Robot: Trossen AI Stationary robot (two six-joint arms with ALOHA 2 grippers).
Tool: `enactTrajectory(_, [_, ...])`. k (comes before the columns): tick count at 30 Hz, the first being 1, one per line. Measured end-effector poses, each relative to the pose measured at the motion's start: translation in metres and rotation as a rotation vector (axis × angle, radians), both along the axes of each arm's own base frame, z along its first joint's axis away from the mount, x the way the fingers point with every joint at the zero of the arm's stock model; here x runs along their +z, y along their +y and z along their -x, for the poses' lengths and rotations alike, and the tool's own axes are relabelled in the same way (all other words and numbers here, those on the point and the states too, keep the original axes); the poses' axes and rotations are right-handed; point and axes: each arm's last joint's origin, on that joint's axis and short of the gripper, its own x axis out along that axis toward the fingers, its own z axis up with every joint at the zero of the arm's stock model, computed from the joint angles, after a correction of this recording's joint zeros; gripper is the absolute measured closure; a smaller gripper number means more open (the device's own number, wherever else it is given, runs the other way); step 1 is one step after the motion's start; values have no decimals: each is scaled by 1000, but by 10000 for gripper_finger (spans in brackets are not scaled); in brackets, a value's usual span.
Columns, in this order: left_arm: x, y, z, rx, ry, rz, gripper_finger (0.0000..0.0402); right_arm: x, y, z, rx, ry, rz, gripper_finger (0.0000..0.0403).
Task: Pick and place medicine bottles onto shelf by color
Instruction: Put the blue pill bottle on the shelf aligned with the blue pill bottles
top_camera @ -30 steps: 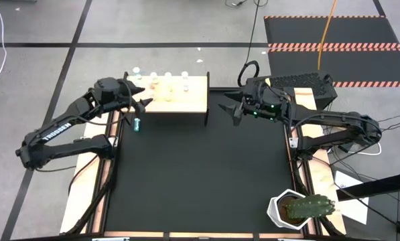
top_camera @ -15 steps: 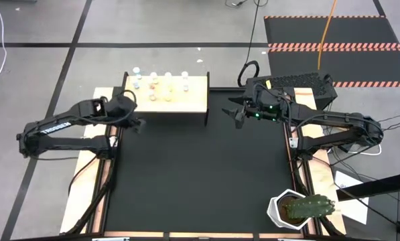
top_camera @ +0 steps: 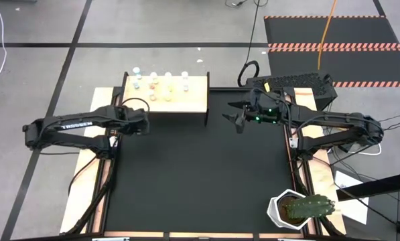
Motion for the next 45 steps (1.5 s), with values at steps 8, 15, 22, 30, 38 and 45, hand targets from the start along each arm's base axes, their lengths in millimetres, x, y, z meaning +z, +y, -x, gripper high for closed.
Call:
enactTrajectory(8, [-31,5,-7,91,-95,-118,166,0,3,8,9,43,9,108])
enactTrajectory(15, [-32,-1,-6,62,-86,-121,110,0,10,31,36,172,47,112])
enactTrajectory(22, [-33,-15,-11,78,-41,-380,105,-25,20,50,54,261,48,121])
enactTrajectory(30, [-44,-17,-20,121,14,-452,105,-50,26,65,51,167,18,121])
enactTrajectory(38, [-77,-21,-15,264,86,-456,105,-48,28,81,41,130,-4,121])
enactTrajectory(45, [-101,-25,-3,317,55,-459,105,-42,30,89,44,91,10,122])
